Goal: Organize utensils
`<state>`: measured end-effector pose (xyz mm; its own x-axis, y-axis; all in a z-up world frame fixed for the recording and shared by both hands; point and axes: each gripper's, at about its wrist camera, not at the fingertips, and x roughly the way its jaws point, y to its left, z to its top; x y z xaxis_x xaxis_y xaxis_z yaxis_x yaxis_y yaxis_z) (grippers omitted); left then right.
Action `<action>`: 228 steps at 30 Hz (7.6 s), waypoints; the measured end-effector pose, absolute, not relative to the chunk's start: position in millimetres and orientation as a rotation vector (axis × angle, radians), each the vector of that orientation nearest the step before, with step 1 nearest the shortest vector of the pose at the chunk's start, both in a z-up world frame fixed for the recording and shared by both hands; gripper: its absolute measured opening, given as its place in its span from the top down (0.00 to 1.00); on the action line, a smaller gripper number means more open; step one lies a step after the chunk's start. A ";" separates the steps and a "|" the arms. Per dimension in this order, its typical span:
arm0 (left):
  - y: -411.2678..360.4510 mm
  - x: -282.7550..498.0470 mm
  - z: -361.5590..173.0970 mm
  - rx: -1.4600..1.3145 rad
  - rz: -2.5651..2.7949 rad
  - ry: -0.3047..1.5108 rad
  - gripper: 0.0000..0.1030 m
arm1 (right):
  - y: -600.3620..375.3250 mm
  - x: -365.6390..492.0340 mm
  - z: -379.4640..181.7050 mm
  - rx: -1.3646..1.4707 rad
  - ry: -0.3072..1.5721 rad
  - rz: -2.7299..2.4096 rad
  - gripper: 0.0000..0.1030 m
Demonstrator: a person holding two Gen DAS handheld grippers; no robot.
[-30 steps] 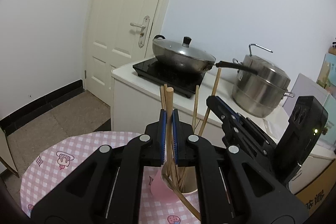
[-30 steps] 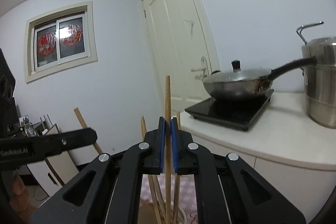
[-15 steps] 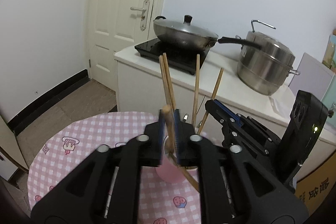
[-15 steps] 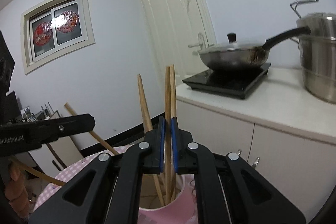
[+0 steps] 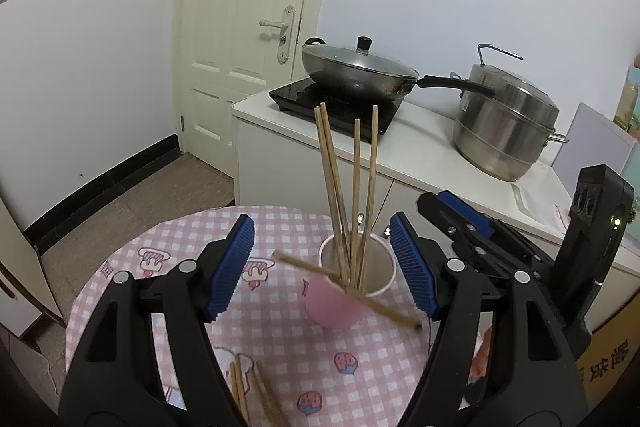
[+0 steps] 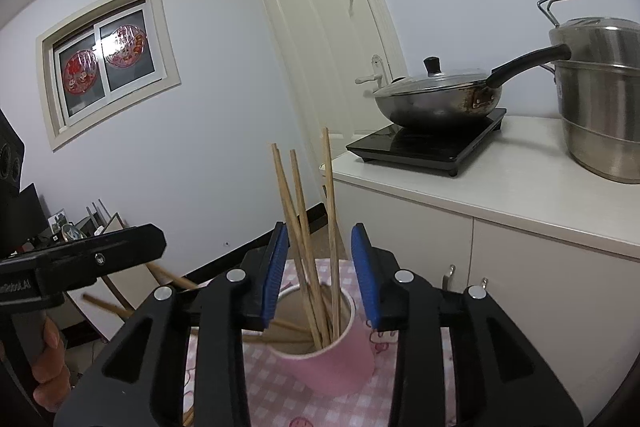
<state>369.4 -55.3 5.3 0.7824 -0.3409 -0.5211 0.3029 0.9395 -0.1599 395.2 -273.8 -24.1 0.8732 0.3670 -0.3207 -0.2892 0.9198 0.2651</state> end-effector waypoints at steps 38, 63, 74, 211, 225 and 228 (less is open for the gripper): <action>43.6 300.3 -127.6 0.057 -0.191 0.966 0.31 | -145.0 344.2 -143.2 -0.014 1.027 0.467 0.63; 36.6 334.3 -169.0 0.047 -0.172 1.057 0.31 | -135.5 359.1 -155.3 -0.149 1.012 0.456 0.69; 33.5 345.7 -172.4 0.026 -0.169 1.054 0.31 | -140.5 357.5 -153.8 -0.145 1.016 0.475 0.69; -73.8 424.6 -3.1 -0.064 -0.285 0.637 0.35 | -261.1 415.8 3.0 0.115 0.477 0.394 0.93; -87.1 445.0 -16.6 -0.068 -0.315 0.709 0.66 | -265.8 416.4 1.4 0.131 0.484 0.418 0.93; -90.8 446.6 -15.9 -0.059 -0.316 0.707 0.77 | -266.7 418.1 1.0 0.131 0.488 0.420 0.93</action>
